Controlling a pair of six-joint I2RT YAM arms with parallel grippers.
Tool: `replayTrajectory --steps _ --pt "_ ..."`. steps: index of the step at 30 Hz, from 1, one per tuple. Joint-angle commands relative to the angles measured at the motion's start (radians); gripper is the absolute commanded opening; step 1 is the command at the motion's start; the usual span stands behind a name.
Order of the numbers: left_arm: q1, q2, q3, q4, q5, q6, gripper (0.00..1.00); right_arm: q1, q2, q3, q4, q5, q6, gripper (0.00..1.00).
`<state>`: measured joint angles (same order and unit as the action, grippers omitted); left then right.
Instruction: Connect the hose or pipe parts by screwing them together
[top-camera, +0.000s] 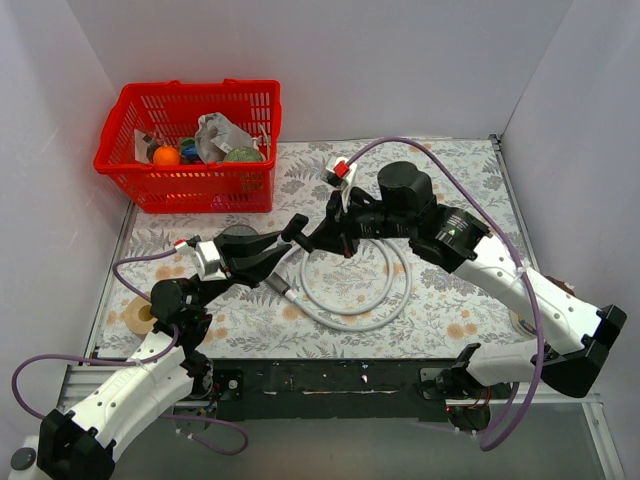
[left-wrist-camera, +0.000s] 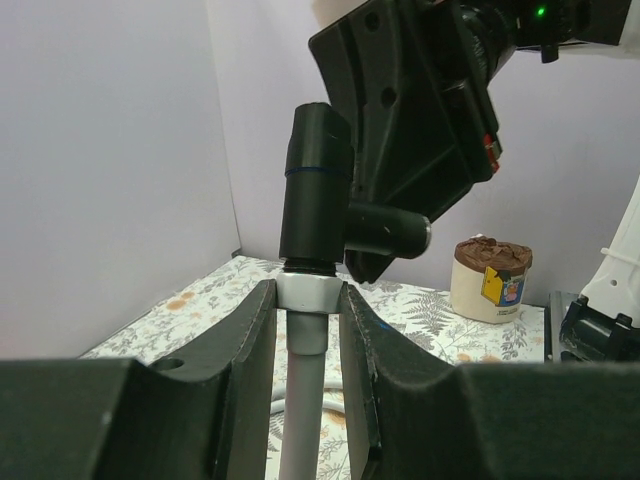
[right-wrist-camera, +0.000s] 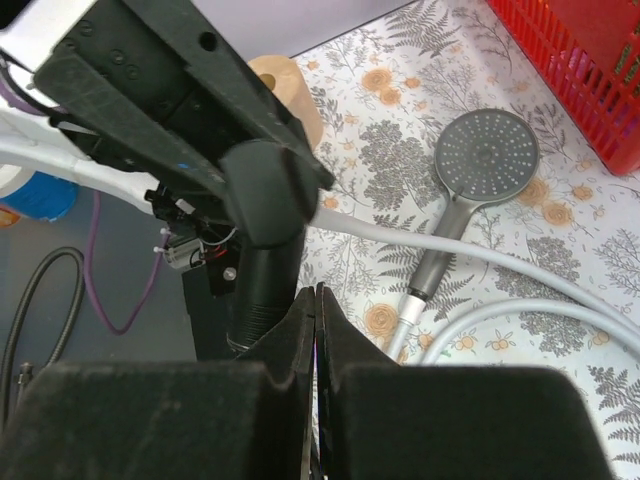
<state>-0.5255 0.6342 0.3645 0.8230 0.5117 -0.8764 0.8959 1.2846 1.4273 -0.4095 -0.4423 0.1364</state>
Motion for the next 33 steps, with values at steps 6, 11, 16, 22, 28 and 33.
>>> replayTrajectory --steps 6,11,16,22,28,33 --pt "0.001 -0.004 0.060 0.050 -0.042 0.019 0.00 0.101 -0.005 0.062 0.006 0.071 0.017 0.01" --pt "-0.001 -0.005 0.060 0.041 -0.045 0.024 0.00 0.147 -0.007 0.081 0.003 0.112 0.020 0.01" --pt "-0.001 -0.004 0.060 0.042 -0.039 0.020 0.00 0.192 0.016 0.127 0.017 0.159 0.009 0.01" --pt "0.001 -0.010 0.059 0.034 -0.038 0.022 0.00 0.228 0.068 0.205 0.020 0.224 -0.003 0.01" --pt "0.001 -0.016 0.057 0.031 -0.036 0.020 0.00 0.244 0.107 0.249 0.018 0.304 -0.011 0.01" --pt "-0.001 -0.022 0.050 0.030 -0.030 0.016 0.00 0.252 0.160 0.332 0.000 0.344 -0.018 0.01"
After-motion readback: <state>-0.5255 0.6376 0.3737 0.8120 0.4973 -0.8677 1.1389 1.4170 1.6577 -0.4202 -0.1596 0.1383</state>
